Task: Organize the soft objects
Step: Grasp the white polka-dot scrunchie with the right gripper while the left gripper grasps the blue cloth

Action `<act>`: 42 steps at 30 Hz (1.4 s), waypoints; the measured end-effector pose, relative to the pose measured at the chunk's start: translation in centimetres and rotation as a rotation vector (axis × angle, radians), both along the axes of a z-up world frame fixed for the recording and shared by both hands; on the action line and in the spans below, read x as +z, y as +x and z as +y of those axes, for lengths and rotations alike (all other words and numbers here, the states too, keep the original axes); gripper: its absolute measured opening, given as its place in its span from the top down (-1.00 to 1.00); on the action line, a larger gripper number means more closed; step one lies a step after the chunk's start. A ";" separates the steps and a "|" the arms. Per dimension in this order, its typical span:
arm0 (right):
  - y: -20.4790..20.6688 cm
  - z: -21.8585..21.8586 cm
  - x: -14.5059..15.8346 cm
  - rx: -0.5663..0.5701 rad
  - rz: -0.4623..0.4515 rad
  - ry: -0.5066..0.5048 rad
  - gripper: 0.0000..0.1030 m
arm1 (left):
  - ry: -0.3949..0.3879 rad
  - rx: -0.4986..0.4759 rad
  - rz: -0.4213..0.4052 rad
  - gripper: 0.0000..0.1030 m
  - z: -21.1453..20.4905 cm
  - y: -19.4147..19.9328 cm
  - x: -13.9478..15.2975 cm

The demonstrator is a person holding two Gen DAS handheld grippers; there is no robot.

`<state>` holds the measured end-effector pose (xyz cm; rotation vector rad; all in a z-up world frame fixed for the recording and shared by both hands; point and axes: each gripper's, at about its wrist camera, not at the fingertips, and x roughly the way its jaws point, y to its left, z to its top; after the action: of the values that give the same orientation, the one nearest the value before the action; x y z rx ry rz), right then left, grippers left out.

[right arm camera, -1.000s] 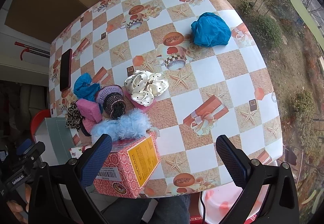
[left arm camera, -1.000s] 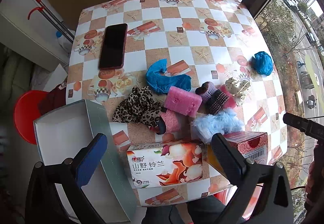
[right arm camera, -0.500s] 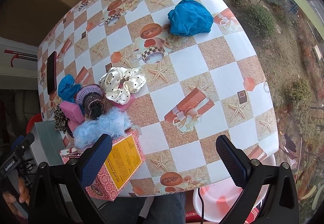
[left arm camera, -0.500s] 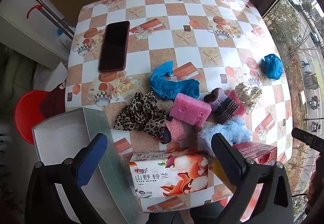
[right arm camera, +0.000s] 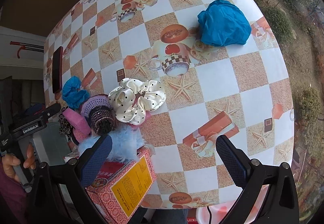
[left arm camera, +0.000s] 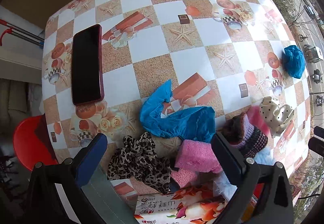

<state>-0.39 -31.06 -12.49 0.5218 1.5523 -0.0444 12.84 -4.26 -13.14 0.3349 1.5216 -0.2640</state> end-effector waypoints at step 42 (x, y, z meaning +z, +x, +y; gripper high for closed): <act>-3.0 0.6 5.3 0.020 -0.206 0.022 0.38 | -0.069 -0.013 -0.216 0.55 0.7 -9.3 8.2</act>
<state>-3.37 -30.41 -7.21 0.5121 1.3576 0.0413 3.54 -3.59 -4.94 0.3084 1.2949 -0.2812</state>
